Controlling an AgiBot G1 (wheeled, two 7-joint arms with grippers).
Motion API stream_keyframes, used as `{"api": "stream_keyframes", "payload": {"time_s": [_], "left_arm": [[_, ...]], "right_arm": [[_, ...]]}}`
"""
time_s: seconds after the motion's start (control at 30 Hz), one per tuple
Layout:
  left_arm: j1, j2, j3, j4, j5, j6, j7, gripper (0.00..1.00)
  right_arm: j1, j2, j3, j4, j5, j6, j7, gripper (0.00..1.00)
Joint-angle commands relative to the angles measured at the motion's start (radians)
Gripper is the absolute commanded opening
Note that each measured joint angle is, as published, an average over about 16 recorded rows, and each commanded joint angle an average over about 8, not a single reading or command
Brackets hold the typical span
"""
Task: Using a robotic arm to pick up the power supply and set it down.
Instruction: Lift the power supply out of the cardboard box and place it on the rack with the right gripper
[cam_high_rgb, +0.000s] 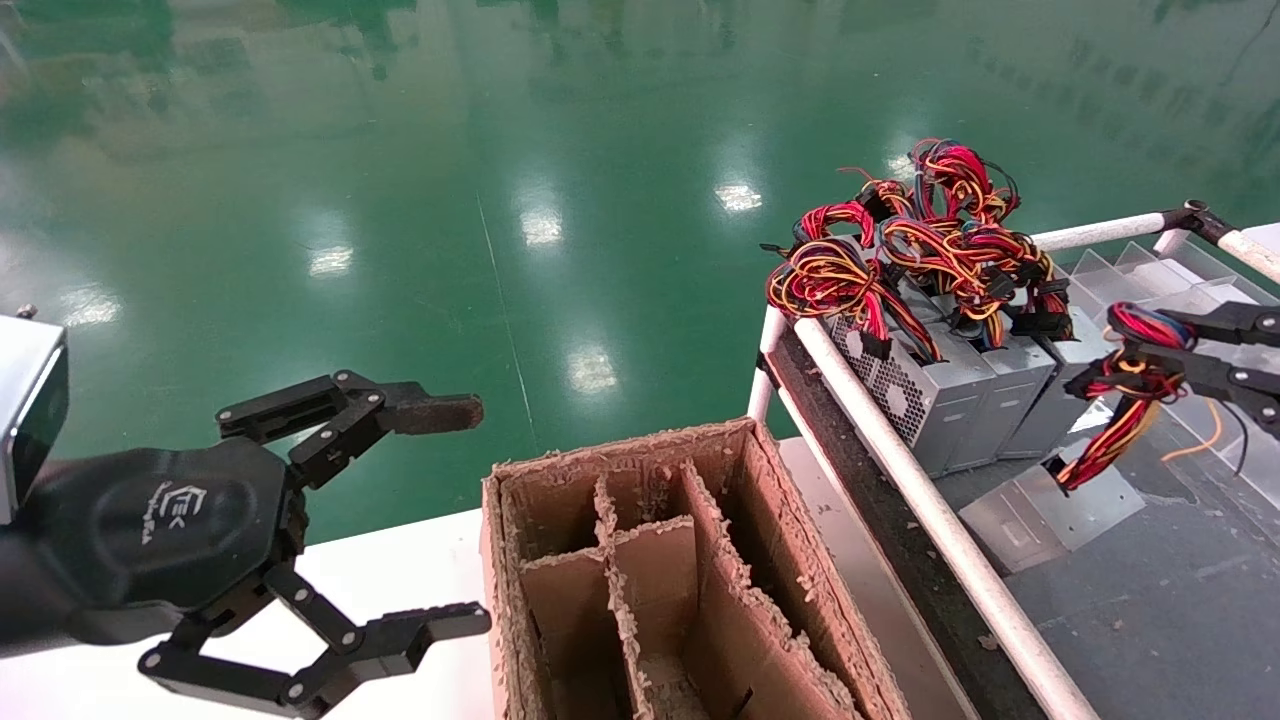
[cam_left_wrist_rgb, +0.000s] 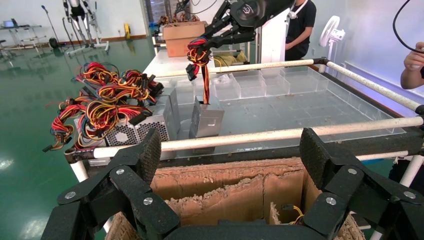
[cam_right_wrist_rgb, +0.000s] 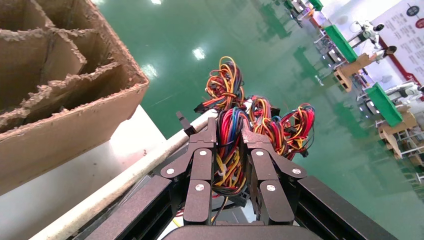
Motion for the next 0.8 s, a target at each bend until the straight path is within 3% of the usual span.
{"api": "stream_keyframes", "payload": {"time_s": [0.03,0.43,0.8], "left_arm": [[0.0,0.0,0.0,0.0,0.0,0.0,0.0,1.0],[0.0,0.0,0.0,0.0,0.0,0.0,0.0,1.0],[0.0,0.0,0.0,0.0,0.0,0.0,0.0,1.0]], "right_arm": [[-0.002,-0.003,-0.001,-0.001,-0.002,0.005,-0.001,0.0],[0.071,-0.129,0.007,-0.05,-0.127,0.023,0.043,0.0],[0.207,-0.252,-0.006,-0.151,-0.262,-0.04,0.095,0.0]]}}
